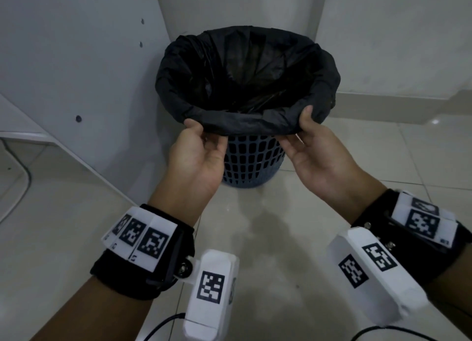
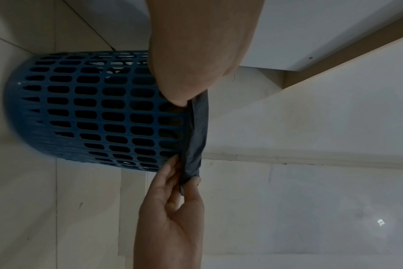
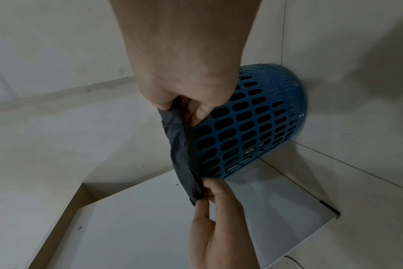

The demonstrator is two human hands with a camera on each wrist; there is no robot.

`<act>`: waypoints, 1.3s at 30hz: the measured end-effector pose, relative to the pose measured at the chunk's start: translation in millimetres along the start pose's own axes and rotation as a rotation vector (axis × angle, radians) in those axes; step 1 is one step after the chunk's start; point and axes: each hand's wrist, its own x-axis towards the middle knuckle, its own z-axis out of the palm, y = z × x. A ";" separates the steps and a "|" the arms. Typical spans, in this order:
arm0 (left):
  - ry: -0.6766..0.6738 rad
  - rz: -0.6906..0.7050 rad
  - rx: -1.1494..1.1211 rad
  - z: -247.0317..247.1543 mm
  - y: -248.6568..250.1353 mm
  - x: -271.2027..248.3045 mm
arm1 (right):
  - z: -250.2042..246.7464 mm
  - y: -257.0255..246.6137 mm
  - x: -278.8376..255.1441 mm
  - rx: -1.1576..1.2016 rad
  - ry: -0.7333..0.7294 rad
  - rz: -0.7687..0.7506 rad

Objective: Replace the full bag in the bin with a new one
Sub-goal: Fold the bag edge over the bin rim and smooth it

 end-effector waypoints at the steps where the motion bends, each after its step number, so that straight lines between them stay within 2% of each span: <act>1: 0.016 0.012 0.074 -2.6 -0.2 1.7 | 1.4 1.3 0.6 0.002 -0.008 0.003; 4: 0.040 0.010 0.283 -12.4 -3.0 0.8 | 5.4 7.1 0.2 0.021 -0.013 -0.004; 9: -0.070 -0.027 0.148 -17.5 -11.2 -6.5 | 8.8 9.9 -0.1 -0.001 0.005 -0.035; 14: -0.072 -0.043 0.172 -11.7 -9.4 -9.0 | 8.7 11.4 -2.9 -0.003 0.003 -0.027; 18: -0.101 0.030 0.094 -11.9 -6.3 -9.1 | 9.0 16.1 -8.5 -0.038 -0.018 -0.004; 21: -0.116 0.077 0.148 -14.3 -10.6 -8.7 | 10.8 24.8 -12.2 -0.084 -0.028 0.004; 25: -0.084 -0.038 0.236 -15.6 -12.2 -10.6 | 11.8 30.3 -14.3 -0.139 -0.012 0.020; 28: -0.116 -0.036 0.244 -16.2 -13.2 -12.6 | 13.9 31.1 -15.9 -0.145 0.005 0.016; 32: -0.176 0.024 0.173 -14.2 -14.5 -9.6 | 15.3 31.2 -18.6 -0.141 -0.016 0.015; 39: -0.147 0.029 0.086 -8.9 -9.2 -6.2 | 6.1 21.3 -13.1 -0.075 0.055 -0.015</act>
